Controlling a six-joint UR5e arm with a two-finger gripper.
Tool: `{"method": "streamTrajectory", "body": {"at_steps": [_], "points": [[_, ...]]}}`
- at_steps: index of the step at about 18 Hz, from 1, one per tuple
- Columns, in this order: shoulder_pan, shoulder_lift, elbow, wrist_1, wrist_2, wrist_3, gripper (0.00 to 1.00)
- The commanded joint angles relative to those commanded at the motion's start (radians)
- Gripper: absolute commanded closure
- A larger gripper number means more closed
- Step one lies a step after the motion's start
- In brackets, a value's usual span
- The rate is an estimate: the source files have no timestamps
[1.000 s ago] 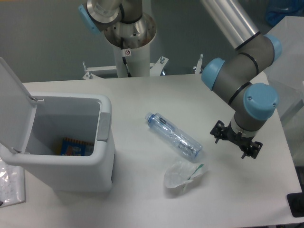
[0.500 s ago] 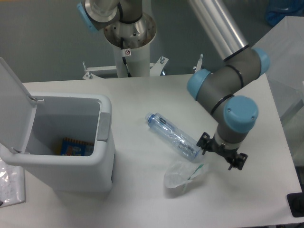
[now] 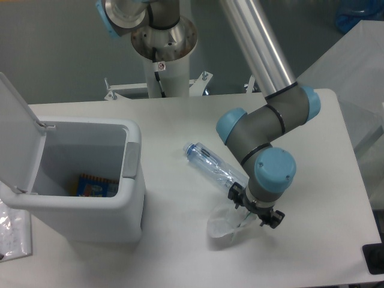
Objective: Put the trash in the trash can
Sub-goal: 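Move the gripper down toward the crumpled clear plastic bag, then close the gripper on the plastic bag and lift it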
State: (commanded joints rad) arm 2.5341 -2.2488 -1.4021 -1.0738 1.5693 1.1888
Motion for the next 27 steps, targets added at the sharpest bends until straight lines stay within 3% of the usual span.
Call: {"method": "streamTrajectory", "body": {"at_steps": [12,16,22,27], "points": [[0.020,0.060,0.015,0.002,-0.061,-0.014,1.00],[0.044,0.133,0.043,0.002,-0.181,-0.043,1.00],[0.023,0.294,0.043,0.000,-0.383,-0.124,1.00],[0.011,0.385,0.041,0.000,-0.541,-0.141,1.00]]}}
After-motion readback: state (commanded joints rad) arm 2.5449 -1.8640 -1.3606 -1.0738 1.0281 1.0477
